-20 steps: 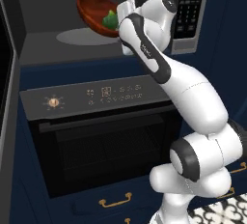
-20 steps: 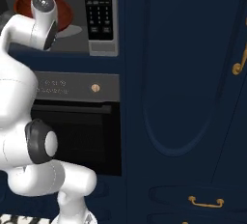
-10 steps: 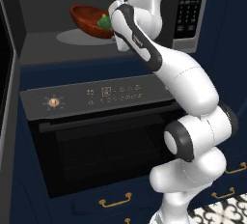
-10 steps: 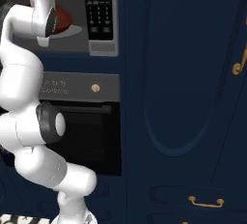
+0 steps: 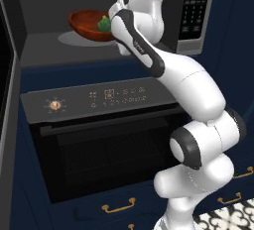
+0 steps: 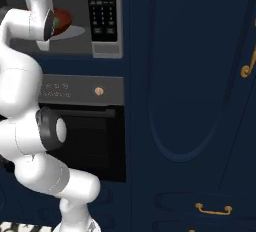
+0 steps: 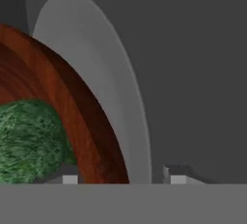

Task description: Pick the broccoli from the sink and place it in the bowl. Then pick the bowl and place it in the microwave. Then close the microwave door and press the start button.

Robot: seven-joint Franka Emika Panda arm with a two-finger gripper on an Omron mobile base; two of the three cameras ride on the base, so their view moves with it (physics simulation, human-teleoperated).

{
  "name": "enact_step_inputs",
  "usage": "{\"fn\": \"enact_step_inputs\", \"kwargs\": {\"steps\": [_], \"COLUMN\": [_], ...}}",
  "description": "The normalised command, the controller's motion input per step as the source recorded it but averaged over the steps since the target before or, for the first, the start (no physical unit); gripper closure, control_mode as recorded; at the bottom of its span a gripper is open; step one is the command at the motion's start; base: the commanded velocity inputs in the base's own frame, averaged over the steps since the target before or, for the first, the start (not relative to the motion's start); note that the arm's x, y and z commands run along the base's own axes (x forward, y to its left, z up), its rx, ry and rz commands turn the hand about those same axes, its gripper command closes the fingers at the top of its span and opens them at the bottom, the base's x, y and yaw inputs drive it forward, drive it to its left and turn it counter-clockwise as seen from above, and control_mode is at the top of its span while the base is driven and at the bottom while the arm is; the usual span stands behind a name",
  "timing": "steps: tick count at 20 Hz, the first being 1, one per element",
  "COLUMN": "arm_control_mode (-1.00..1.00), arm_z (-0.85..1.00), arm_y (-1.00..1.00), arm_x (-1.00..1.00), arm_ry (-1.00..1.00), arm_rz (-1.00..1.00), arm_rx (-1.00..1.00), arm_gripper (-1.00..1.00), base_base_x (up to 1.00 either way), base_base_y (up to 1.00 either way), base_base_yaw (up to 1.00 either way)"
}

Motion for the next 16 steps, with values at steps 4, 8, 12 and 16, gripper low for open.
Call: {"fn": "enact_step_inputs", "kwargs": {"steps": [4, 8, 12, 16], "arm_control_mode": [-1.00, -1.00, -1.00, -1.00], "arm_z": [-0.17, 0.30, 0.10, -0.08], "arm_y": [0.06, -0.04, -0.04, -0.02], "arm_x": [-0.15, -0.17, -0.25, -0.70], "arm_ry": [-0.26, -0.24, -0.14, -0.11], "arm_rz": [0.02, 0.04, 0.08, 0.09], "arm_rx": [0.01, 0.04, 0.02, 0.00], "arm_gripper": [-1.00, -1.00, -1.00, -1.00], "base_base_x": [0.00, 0.00, 0.00, 0.00], "base_base_y": [0.00, 0.00, 0.00, 0.00], "base_base_yaw": [0.00, 0.00, 0.00, 0.00]}}
